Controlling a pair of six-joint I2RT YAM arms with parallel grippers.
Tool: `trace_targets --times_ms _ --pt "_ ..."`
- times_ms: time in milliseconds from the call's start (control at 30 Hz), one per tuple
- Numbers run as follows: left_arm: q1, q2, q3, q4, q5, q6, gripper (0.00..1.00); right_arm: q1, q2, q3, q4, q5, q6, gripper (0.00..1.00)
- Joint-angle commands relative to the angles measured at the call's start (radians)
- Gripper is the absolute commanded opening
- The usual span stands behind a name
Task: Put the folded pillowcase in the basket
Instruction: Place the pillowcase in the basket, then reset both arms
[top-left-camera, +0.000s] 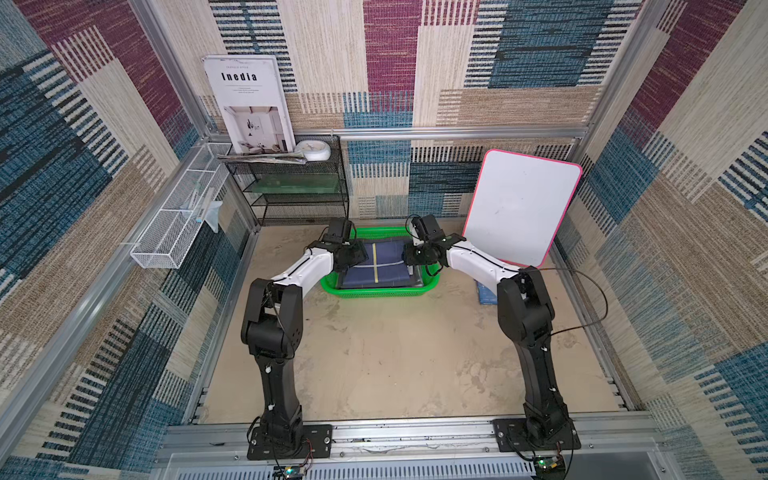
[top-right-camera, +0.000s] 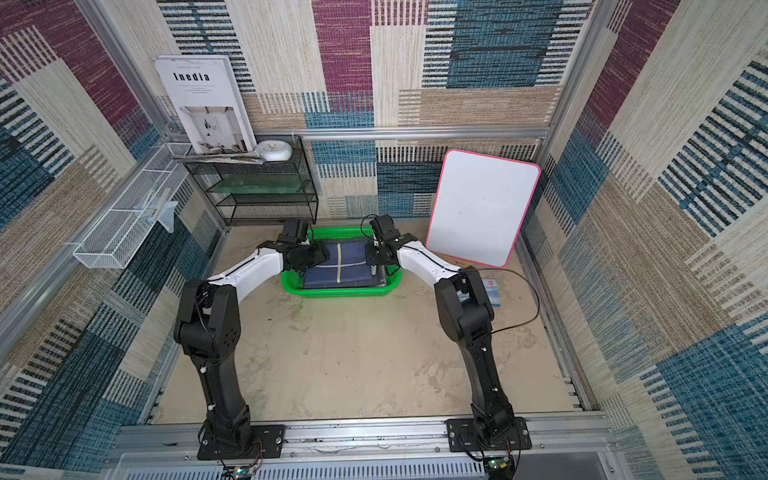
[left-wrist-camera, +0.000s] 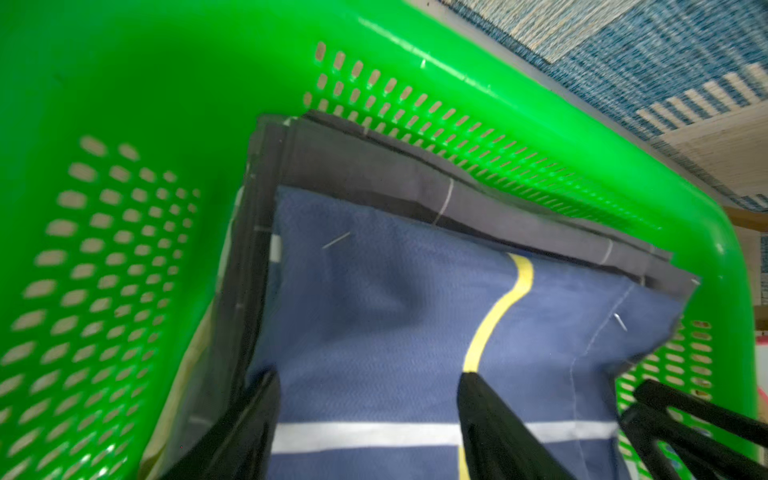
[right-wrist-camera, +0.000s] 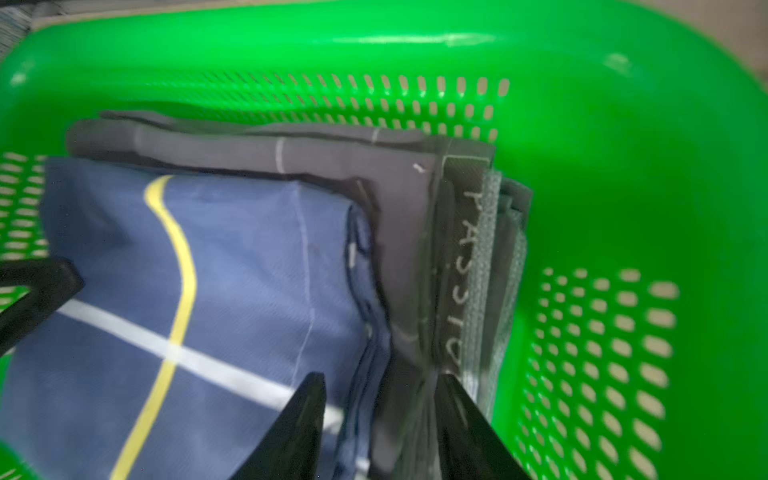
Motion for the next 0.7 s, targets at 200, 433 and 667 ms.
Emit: trace_targets --times_ms 200,433,667 --pt "0.002 -0.364 -0.316 0.196 -0.127 0.026 0.86 0.003 -0.349 -0.283 0.202 0.119 -0.047 0.53" --pt "0.004 -0.686 -0.633 0.362 -0.291 0.025 0.96 0.001 -0.632 -0.535 0.323 0.220 -0.062 0.59" --pt "0.005 -0.918 -0.842 0.459 -0.502 0.075 0.99 0.002 -0.825 -0.753 0.408 0.484 -0.044 0.73"
